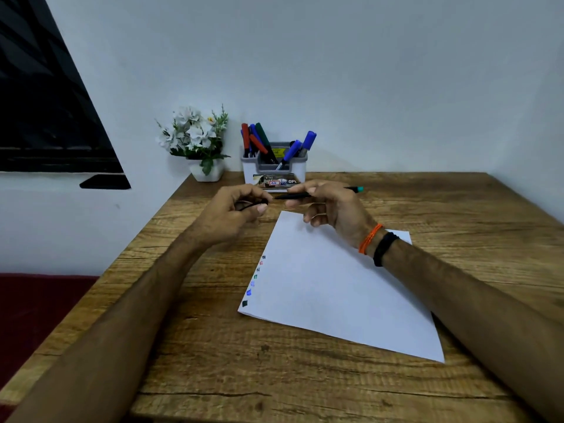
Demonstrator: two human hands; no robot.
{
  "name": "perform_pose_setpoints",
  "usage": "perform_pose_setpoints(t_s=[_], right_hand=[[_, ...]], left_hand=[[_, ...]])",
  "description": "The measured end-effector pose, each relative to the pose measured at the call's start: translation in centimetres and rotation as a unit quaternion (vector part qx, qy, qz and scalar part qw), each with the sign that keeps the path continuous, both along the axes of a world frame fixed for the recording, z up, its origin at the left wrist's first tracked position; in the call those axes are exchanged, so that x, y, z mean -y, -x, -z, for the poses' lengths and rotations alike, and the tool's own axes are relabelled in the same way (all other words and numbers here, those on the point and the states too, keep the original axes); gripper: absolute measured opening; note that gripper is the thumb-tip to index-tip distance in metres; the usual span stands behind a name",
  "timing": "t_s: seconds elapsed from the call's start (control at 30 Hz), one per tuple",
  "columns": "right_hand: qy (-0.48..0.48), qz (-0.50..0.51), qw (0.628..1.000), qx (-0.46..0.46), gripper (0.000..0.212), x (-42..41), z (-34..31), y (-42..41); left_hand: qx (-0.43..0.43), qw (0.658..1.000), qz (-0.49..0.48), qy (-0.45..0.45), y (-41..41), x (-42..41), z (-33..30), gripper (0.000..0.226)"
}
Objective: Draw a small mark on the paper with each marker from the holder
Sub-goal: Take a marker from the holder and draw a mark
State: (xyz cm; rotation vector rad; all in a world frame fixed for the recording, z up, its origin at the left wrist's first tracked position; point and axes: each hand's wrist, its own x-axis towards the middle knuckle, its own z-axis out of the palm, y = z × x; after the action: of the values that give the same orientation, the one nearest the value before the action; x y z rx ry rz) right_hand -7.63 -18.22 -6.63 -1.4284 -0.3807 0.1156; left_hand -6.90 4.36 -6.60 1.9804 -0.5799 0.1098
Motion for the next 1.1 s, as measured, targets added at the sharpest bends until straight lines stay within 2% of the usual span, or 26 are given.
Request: perform_pose_setpoints(t_s=[0.17,0.33,0.5,0.73,0.87,1.1], right_hand=[[-0.004,0.000,1.000,0.001,0.028,-0.2,0.2,-0.2],[0.010,-0.006,1.000,0.005,0.015,-0.4,0.6,-0.2],[0.059,0.065,0.994,0.060,0.021,-0.7,1.1,0.0],[0.021,0.055,0.998,0.015,0.016,-0.8,1.0,0.0],[0.056,0.099,0.991,0.069,0.016,-0.6,1.3,-0.2],[0.131,0.101,0.973,0.159,0.017,-0.3,1.6,-0.9]], left_hand=[[0.002,0.999,-0.003,0.036,0.0,0.1,0.0,0.015],[0.004,0.999,0.002,0.040,0.4,0.5,-0.1,0.017],[0.029,1.000,0.001,0.003,0.9,0.9,-0.2,0.016],[0.010,0.999,-0.016,0.027,0.8,0.9,-0.3,0.019],[0.012,0.999,-0.028,0.020,0.7,0.9,-0.2,0.016],[-0.003,0.999,-0.038,0.016,0.5,0.8,0.1,0.010]])
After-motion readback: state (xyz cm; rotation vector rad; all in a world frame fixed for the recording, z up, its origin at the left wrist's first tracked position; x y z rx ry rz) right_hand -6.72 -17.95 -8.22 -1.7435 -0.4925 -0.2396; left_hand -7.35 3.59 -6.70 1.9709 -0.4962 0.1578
